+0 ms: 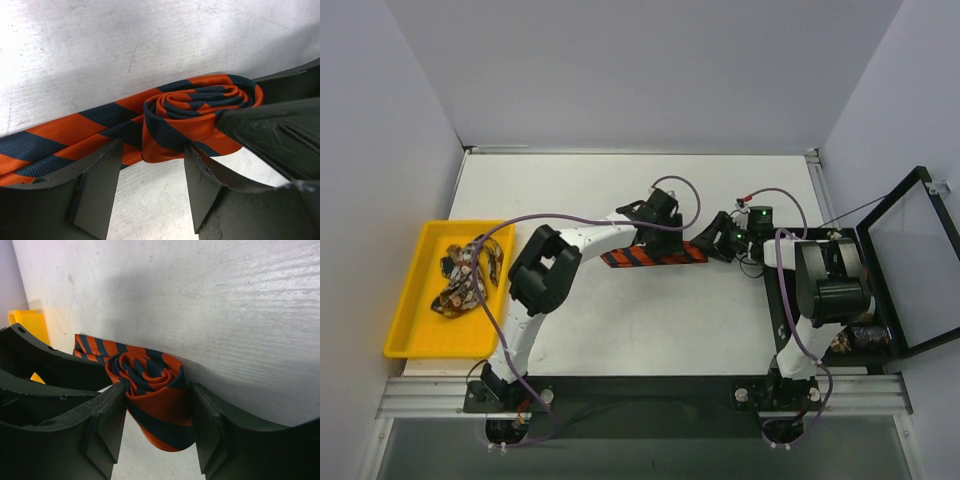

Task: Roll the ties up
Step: Roll the tie

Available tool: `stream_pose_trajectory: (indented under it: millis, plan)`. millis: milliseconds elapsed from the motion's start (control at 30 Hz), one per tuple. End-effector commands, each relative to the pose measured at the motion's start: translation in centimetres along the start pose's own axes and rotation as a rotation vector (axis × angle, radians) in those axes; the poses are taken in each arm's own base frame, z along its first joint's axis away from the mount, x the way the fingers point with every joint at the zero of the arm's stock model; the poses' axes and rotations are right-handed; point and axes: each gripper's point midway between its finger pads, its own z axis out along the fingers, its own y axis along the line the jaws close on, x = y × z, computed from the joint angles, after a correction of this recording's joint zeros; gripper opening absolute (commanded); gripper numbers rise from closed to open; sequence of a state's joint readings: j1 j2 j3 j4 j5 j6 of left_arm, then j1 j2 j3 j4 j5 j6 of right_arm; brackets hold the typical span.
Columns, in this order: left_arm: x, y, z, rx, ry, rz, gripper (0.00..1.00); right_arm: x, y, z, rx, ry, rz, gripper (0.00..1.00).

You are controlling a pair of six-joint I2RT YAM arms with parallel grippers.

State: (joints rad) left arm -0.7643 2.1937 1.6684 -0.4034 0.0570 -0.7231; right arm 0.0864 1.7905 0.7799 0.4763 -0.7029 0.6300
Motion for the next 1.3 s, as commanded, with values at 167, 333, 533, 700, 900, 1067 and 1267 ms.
stream_pose_trajectory:
  millis: [167, 333, 533, 700, 900, 1067, 1267]
  plan:
    - [-1.8, -1.5, -1.9, 0.053, -0.041, -0.019, 0.63, 0.4, -0.8, 0.6, -0.020, 0.039, 0.011, 0.25]
    - [-2.4, -1.0, -3.4, 0.048, -0.062, -0.018, 0.64, -0.5, -0.7, 0.1, 0.003, 0.059, -0.018, 0.03]
    - [-4.2, 3.2, -7.3, -0.021, -0.141, -0.040, 0.68, -1.6, -1.1, -1.3, 0.167, 0.137, -0.143, 0.00]
    - [-5.3, 9.6, -11.8, -0.160, -0.220, -0.026, 0.71, -2.0, -1.6, -3.2, 0.380, 0.216, -0.285, 0.00]
    - [-1.9, 17.6, -15.0, -0.338, -0.203, -0.031, 0.72, -3.4, -1.9, -4.5, 0.655, 0.298, -0.552, 0.00]
    - [1.0, 21.9, -16.0, -0.433, -0.153, -0.033, 0.72, -5.6, -1.2, -5.1, 0.923, 0.293, -0.758, 0.00]
    - [1.8, 22.1, -17.0, -0.436, -0.136, -0.028, 0.72, -6.5, -0.8, -6.0, 1.192, 0.332, -0.990, 0.00]
